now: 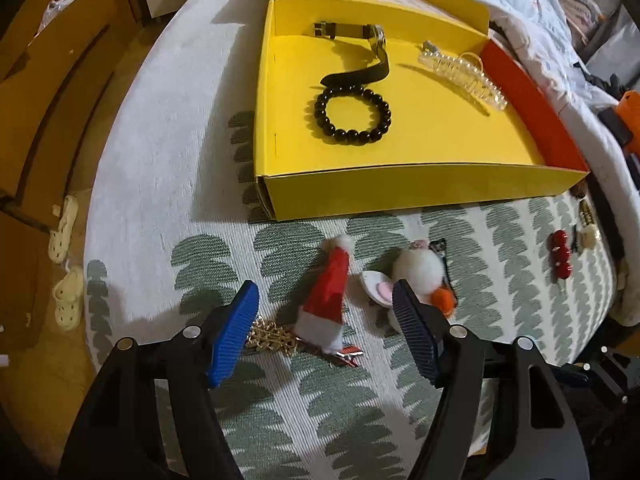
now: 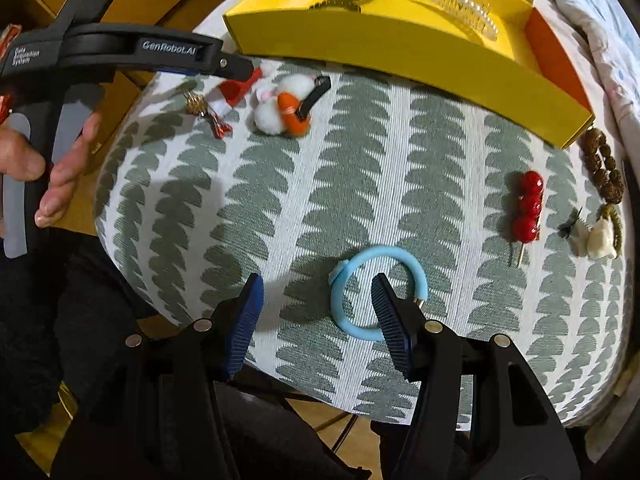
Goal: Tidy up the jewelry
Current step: 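Reach the left tool to the Santa-hat clip while the right tool reaches the blue bangle, then close the left tool on the red Santa-hat clip while the right tool grips the blue bangle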
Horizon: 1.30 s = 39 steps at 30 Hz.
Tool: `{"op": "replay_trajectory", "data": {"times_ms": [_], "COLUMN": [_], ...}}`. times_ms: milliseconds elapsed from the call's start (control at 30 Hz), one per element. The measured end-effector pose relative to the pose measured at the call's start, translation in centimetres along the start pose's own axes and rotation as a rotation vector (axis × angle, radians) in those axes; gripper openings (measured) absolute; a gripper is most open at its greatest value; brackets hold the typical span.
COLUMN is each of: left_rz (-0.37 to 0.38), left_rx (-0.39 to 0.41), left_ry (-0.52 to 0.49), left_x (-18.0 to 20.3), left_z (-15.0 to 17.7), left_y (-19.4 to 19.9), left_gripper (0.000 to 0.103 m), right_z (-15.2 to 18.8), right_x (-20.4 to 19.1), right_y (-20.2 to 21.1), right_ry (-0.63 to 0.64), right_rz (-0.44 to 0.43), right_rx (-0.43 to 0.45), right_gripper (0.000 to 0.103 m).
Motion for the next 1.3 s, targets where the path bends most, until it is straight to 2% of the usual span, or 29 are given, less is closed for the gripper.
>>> {"op": "replay_trajectory", "data": {"times_ms": [267,467,533,633,667,900,1033,1167,1267,1300], "left_rz": [-0.037,-0.035,-0.036,-0.034,-0.035,-0.032,-0.031,-0.03,-0.031,-0.028], "left_rx": [-0.058,-0.054,-0.061,-0.081,-0.087,-0.096,-0.095,-0.097,-0.095,-0.094], "left_ry": [0.002,0.0,-0.002,-0.005,-0.006,0.002,0.003,0.01,0.015,0.018], "left_x": [-0.5,-0.4,-0.3,-0.2,-0.2,-0.3,0.0,-0.3,-0.8,-1.0], "left_z": [0.3,0.4,0.3,0.3,0.3,0.0,0.2,0.0,0.0,0.0], "left_y": [-1.9,-1.8,-2.0,-2.6,-2.8,-3.2,-3.2,-3.5,-3.5,-3.5], "left_gripper": [0.067,0.067,0.062,0.053,0.045,0.045,0.045,0.043,0.04,0.036], "right_z": [-0.1,-0.5,-0.6,-0.6,-0.7,-1.4,-1.8,-1.5,-1.3,-1.3], "right_x": [0.4,0.7,0.8,1.3,1.4,0.5,0.1,0.4,0.7,0.8], "right_y": [-0.5,-1.5,-1.8,-2.3,-2.5,-3.4,-4.0,-4.2,-4.2,-4.2], "right_ry": [-0.004,-0.014,-0.019,-0.034,-0.039,-0.023,-0.016,-0.024,-0.025,-0.03], "right_rz": [0.005,0.017,0.03,0.039,0.039,0.033,0.04,0.04,0.05,0.05], "right_rx": [-0.006,-0.024,-0.031,-0.045,-0.049,-0.066,-0.069,-0.061,-0.057,-0.055], "right_gripper": [0.057,0.057,0.056,0.048,0.045,0.043,0.037,0.026,0.02,0.019]}}
Point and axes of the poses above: each gripper's, at about its wrist camera, not at the fingertips, and y roughly against the way its jaws point, x to its right, z to its underside, the point moved 6 cm from there along -y, roughly the way its jaws point, and after that the axes turned 7 degrees about -x, right-handed, at the moved point
